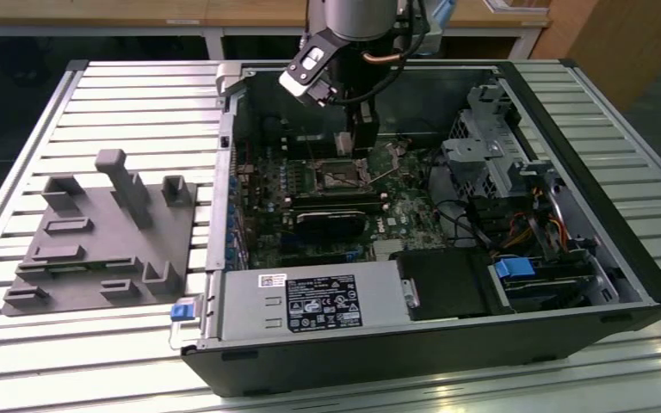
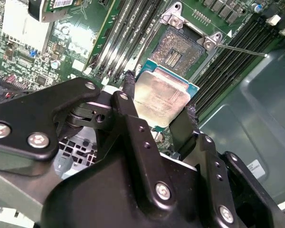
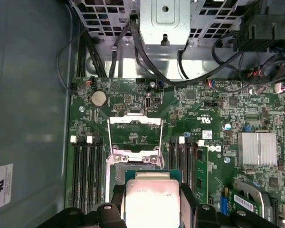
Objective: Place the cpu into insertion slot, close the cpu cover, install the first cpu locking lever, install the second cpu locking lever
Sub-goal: 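Place the cpu into insertion slot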
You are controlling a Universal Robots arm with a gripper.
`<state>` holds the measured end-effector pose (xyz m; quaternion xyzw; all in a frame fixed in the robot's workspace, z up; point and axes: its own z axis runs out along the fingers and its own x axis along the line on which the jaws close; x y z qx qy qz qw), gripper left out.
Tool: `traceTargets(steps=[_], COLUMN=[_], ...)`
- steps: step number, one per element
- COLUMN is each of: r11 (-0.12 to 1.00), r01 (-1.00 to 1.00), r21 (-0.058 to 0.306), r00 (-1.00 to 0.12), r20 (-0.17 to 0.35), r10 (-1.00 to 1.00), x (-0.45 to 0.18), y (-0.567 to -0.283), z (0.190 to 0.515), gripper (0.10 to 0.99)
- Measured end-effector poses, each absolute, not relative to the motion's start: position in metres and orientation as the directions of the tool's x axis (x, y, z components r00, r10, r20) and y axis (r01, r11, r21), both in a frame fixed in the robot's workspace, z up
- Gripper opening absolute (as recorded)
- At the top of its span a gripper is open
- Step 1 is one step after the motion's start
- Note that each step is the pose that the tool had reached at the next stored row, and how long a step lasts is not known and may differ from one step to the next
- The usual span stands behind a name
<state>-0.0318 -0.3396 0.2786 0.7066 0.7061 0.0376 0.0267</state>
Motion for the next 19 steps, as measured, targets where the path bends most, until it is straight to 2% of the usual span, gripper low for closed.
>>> traceTargets(steps=[19], r11=[-0.001], r01=[0.996], r21=[0.093], r00=[0.000], r20=[0.015], r10=[1.000], x=[-0.033], y=[-0.339], z=[0.260], gripper=[0.541])
